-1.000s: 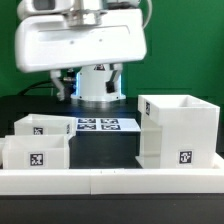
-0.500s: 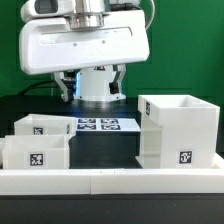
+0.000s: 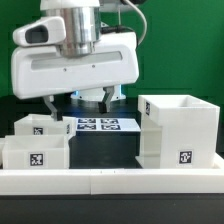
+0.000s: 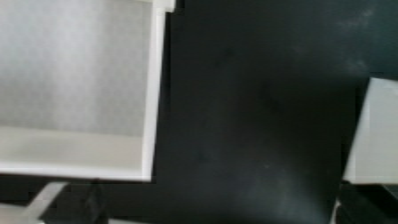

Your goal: Assemble drawer

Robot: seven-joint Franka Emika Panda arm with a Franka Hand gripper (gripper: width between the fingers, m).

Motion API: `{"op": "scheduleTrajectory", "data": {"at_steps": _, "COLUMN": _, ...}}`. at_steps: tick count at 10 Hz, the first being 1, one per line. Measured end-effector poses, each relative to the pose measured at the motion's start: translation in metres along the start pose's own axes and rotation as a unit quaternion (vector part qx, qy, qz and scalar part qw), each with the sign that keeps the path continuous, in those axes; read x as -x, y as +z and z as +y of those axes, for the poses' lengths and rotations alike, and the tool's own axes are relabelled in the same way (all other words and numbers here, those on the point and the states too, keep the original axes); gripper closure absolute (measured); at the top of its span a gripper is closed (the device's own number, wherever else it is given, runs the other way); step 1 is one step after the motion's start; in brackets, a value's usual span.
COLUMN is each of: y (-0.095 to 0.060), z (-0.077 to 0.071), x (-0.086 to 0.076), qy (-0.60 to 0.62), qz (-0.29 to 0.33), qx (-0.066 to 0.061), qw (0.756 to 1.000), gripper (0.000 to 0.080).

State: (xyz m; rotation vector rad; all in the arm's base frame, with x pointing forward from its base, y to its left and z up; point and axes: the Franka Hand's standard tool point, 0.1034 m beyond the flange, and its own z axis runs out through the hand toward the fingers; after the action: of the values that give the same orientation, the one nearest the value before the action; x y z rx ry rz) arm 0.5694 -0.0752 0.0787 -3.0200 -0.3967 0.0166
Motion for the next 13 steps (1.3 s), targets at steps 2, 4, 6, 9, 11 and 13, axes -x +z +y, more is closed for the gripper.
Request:
{"op": "scheduleTrajectory", "data": {"at_steps": 2, "y": 0.014, "z": 0.012, "x": 0.006, "qy": -0.012, "qz": 0.011, "qx": 0.010, "qw": 1.000, "gripper": 0.0151}}
{"op": "scheduleTrajectory", "data": {"at_steps": 4, "y": 0.014, "z": 0.011, "x": 0.006, "qy": -0.013, "qz": 0.011, "qx": 0.010, "qw": 1.000, "gripper": 0.0151}}
{"op": "scheduleTrajectory", "data": {"at_steps": 6, "y": 0.014, "z": 0.011, "x": 0.006, "qy": -0.013, "qz": 0.011, "qx": 0.010, "qw": 1.000, "gripper": 0.0151}}
{"op": "scheduleTrajectory", "data": {"at_steps": 9, "y": 0.043, "z": 0.013, "x": 0.027, "qy": -0.005, "qz": 0.024, "qx": 0.028, "qw": 0.999, "gripper": 0.0151}}
{"op": "scheduleTrajectory", "data": {"at_steps": 11, "y": 0.058, "z": 0.015, "x": 0.037, "qy": -0.002, "qz": 0.023, "qx": 0.030, "qw": 0.999, "gripper": 0.0151}}
{"op": "scheduleTrajectory", "data": {"at_steps": 13, "y": 0.068, "z": 0.017, "x": 0.040, "qy": 0.000, "qz": 0.021, "qx": 0.031, "qw": 0.999, "gripper": 0.0151}}
